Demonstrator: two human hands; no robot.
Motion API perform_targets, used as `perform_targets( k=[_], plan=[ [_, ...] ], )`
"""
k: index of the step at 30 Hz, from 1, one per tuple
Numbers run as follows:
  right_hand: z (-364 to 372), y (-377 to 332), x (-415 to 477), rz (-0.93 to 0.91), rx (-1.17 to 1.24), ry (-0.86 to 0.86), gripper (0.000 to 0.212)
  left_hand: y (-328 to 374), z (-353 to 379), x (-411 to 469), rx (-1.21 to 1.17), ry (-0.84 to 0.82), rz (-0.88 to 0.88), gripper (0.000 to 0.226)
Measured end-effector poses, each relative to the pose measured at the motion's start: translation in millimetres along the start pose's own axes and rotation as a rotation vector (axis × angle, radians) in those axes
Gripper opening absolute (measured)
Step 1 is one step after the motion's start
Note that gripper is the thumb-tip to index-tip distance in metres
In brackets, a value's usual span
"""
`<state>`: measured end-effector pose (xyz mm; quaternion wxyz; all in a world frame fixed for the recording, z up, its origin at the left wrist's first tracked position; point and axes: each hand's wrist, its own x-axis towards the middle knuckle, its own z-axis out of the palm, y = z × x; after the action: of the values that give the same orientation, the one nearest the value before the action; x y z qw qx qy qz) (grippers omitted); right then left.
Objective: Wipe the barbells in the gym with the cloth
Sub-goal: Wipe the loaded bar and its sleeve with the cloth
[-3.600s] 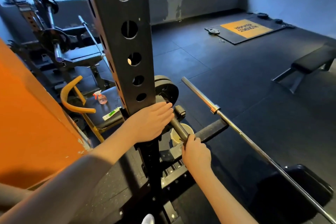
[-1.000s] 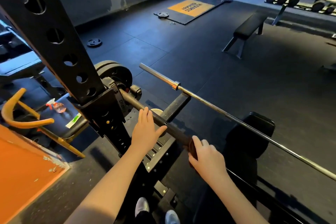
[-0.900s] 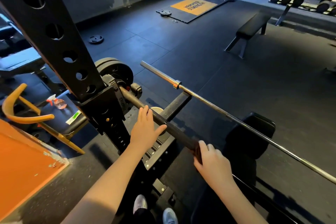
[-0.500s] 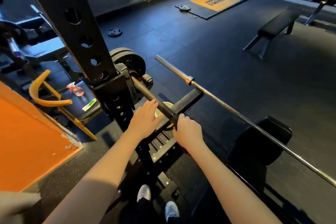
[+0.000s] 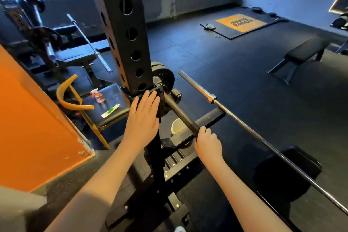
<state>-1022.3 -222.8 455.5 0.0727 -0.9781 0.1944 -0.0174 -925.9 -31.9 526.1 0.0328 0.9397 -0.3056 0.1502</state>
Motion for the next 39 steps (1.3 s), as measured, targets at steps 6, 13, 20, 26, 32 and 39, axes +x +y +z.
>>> perform_targets(
  k=[6,13,20,26,32,39],
  plan=[
    [-6.4,-21.3,17.8,0.068,0.079,-0.058,0.036,-27.3,1.3,4.1,0.208,-0.050,0.080,0.077],
    [8.6,-22.5,7.4,0.153,-0.081,0.067,0.038,-37.1,12.4,3.2,0.175,0.042,0.163,0.079],
    [10.3,-52.4,56.6,0.112,-0.049,0.028,0.037,-41.3,30.9,6.3,0.165,0.151,0.190,0.078],
    [11.8,-50.7,49.7,0.117,-0.027,0.070,0.037,-38.7,37.6,7.4,0.170,0.211,0.175,0.072],
    [15.6,-48.4,41.1,0.132,0.016,0.133,0.042,-46.8,39.7,9.5,0.165,0.254,0.232,0.068],
    [50.5,-39.7,33.7,0.009,-0.048,0.589,0.050,-48.1,53.0,24.1,0.150,0.411,0.302,0.068]
  ],
)
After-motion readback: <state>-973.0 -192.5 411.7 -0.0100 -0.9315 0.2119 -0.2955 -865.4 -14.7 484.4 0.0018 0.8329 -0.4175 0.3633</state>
